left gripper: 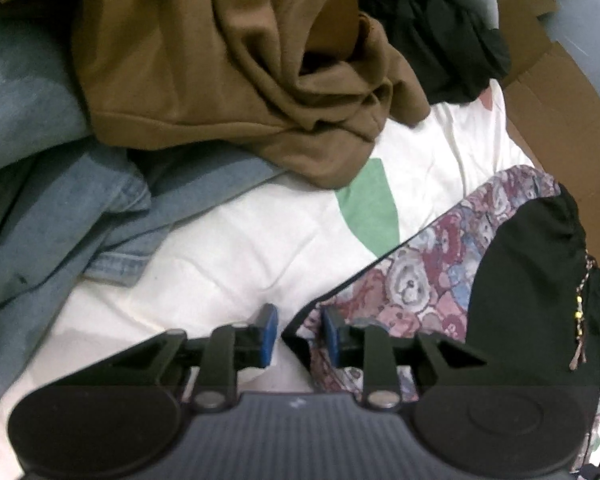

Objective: Fold clothes

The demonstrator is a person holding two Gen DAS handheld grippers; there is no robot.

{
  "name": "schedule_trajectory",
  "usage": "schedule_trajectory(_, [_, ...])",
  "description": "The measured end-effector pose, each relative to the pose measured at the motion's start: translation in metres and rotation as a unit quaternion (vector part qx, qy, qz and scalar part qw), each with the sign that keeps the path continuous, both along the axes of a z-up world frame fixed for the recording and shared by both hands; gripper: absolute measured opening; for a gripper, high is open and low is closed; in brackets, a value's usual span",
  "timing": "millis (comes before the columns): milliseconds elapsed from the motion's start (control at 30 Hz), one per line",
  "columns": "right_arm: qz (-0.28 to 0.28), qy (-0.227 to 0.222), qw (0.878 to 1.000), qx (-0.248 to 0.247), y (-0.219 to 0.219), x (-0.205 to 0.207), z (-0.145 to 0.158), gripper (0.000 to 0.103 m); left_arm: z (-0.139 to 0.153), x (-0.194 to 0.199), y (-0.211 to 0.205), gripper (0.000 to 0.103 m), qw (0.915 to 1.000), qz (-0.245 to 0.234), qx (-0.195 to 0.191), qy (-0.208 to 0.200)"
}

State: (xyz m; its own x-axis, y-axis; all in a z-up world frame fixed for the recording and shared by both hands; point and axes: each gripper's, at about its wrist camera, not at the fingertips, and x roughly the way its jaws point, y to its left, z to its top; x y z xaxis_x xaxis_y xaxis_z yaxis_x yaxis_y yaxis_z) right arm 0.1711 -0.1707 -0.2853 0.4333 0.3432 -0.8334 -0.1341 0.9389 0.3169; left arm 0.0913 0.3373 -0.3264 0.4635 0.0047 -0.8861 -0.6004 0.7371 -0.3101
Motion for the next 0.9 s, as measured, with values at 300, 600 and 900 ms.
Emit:
schedule_trajectory(300, [0.004,0.012,1.000,0.000,0.007,0.001,-0.005,0.056,-0.001,-0.008,0.004,0.027,0.9997,-0.014,-0.006,-0.021])
schedule_trajectory(600, [0.019,0.011,1.000,0.012,0.021,-0.002,-0.002,0.056,0.009,-0.011,0.009,0.010,0.9991,-0.014,-0.028,-0.027])
schedule_trajectory(900, [0.021,-0.005,1.000,0.020,0.022,0.000,0.010,0.056,0.048,-0.005,-0.003,0.008,0.9966,-0.026,-0.037,-0.068])
